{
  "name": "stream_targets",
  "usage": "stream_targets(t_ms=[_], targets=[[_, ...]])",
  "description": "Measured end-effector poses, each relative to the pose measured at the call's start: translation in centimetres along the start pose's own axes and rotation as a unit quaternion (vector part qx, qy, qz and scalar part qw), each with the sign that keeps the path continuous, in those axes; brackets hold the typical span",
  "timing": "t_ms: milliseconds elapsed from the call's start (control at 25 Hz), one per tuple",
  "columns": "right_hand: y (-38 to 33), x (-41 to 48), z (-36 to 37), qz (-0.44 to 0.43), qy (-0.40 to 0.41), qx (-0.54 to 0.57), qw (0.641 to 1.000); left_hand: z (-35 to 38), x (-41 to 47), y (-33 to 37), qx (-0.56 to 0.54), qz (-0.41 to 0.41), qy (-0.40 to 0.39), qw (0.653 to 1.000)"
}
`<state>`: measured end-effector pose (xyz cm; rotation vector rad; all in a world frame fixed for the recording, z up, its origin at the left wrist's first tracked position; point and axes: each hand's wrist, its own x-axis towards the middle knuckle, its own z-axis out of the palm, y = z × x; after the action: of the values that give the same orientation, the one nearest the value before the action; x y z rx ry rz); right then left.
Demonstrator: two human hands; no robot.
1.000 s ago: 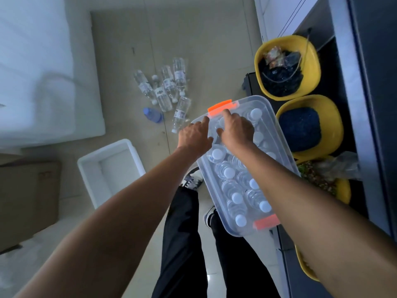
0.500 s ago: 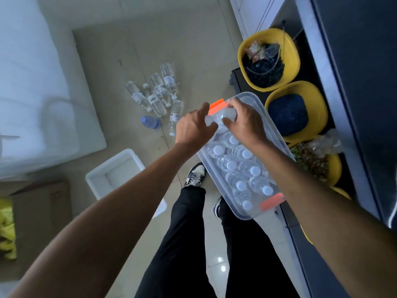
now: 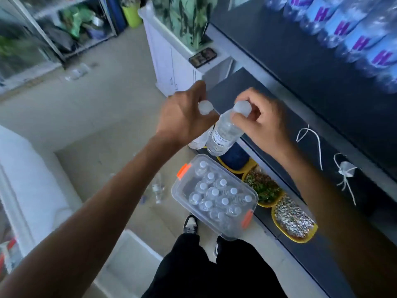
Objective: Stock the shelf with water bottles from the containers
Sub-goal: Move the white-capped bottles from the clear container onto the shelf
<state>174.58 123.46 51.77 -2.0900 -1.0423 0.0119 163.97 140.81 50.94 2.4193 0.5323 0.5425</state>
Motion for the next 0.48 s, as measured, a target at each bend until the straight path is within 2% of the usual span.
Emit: stream_targets(t_ms=[120, 280, 480], targets=[[-3.4, 1.2, -8.2, -0.003, 0.071, -0.017, 0.997, -4.0, 4.0, 6.5, -0.028, 0.094, 0.005, 0.995], [-4.5, 1.8, -17.0, 0.008, 0.154, -0.025, 0.988, -6.9, 8.7, 14.0, -0.109, 0.172, 0.009, 0.979], [-1.9, 0.5, -25.4, 0.065, 0.232, -0.027, 0.97, -4.6, 12.6, 22.8, -0.126, 0.254, -0.014, 0.959]])
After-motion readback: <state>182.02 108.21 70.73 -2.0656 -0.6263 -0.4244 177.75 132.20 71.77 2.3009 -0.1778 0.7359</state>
